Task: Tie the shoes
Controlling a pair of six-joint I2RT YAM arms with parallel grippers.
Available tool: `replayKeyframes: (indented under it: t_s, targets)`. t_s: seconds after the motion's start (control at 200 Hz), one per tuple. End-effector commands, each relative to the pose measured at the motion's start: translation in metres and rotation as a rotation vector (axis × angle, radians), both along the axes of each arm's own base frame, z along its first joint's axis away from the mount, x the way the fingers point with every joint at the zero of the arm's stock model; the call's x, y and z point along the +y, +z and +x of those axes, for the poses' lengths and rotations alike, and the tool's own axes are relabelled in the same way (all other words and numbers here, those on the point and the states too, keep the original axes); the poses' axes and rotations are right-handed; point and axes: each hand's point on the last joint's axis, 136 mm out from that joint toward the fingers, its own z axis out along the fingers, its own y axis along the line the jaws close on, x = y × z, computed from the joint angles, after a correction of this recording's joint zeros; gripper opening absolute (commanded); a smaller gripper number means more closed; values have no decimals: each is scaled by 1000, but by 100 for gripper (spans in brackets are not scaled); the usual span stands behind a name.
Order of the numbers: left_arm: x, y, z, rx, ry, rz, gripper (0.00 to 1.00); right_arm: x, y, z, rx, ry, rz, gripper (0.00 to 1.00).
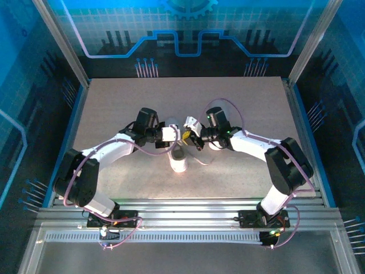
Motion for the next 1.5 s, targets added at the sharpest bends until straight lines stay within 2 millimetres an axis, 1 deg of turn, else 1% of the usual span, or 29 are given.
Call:
replayKeyframes:
  t_s: [0.0,0.195,0.39,0.465,0.52,0.565,0.745,0.8,0.87,0.95,1.086,1.191,1.281,1.406,1.491]
  targets:
    - [-6,15,-1,-27,9,-68,0,4,4,-16,53,39,6,0]
    - [-6,18,4,-43,36,-97,0,7,-4,-20,108,62,-4,0]
    - [-6,17,5,-56,47,-108,0,11,0,-25,153,95,18,0]
    - [-6,16,5,-59,48,-110,0,9,5,-24,176,97,35,13]
    - [-6,15,5,-62,47,-111,0,6,11,-22,195,90,54,20]
    - [-6,15,4,-63,44,-112,0,2,15,-20,207,86,70,22]
    - [-6,13,3,-73,34,-112,0,-22,33,-11,249,56,113,23]
    - [-6,14,3,-78,33,-110,0,-29,36,-2,252,26,118,23]
    - [-6,15,2,-87,28,-111,0,-34,34,11,257,-29,104,23]
    - [-6,15,2,-90,26,-111,0,-28,33,24,293,-40,101,24]
    - [-6,15,2,-99,21,-106,0,-14,21,37,329,-23,113,31]
    - [-5,14,1,-107,11,-92,0,-4,23,46,354,0,153,32]
    - [-3,15,1,-118,11,-75,0,4,24,38,362,68,181,36]
    - [-1,15,-2,-113,-7,-38,0,2,17,25,263,116,198,37]
    - [0,16,-4,-113,-20,-18,0,0,13,22,231,120,190,39]
